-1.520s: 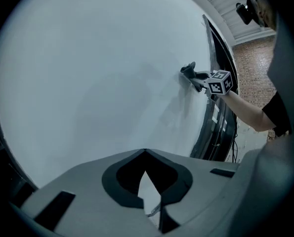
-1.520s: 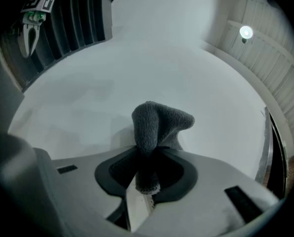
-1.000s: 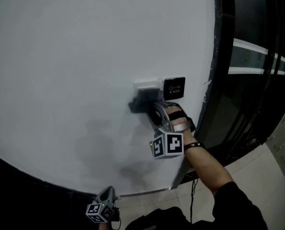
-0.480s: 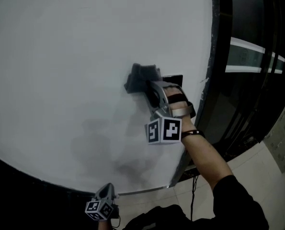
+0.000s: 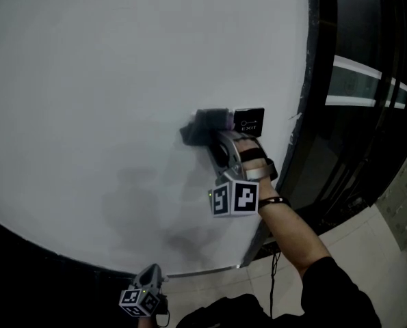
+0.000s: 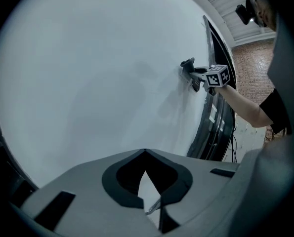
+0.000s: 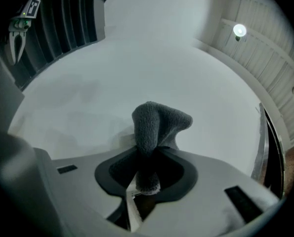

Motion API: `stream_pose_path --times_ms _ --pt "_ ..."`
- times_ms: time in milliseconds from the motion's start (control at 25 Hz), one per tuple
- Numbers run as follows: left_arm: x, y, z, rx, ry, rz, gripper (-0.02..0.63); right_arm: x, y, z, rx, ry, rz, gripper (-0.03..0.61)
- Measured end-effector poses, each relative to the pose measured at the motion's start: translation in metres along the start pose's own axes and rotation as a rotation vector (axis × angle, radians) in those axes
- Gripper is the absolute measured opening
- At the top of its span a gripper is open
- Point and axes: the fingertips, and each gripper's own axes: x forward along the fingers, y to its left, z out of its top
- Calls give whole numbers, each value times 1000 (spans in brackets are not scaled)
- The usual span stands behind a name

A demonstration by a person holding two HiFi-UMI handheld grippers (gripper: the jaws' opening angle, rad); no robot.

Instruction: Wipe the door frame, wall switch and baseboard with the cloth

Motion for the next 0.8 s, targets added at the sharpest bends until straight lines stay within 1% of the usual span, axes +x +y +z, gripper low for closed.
stream_pose_path --times_ms 240,600,800 --pt "-3 -3 1 -1 -1 1 -9 -3 30 -10 -17 11 64 97" --pt "-3 -9 -1 5 15 -17 -9 -6 43 -16 24 23 94 97" --pt "-4 -5 -4 1 25 -6 -9 -7 57 -23 41 36 124 97"
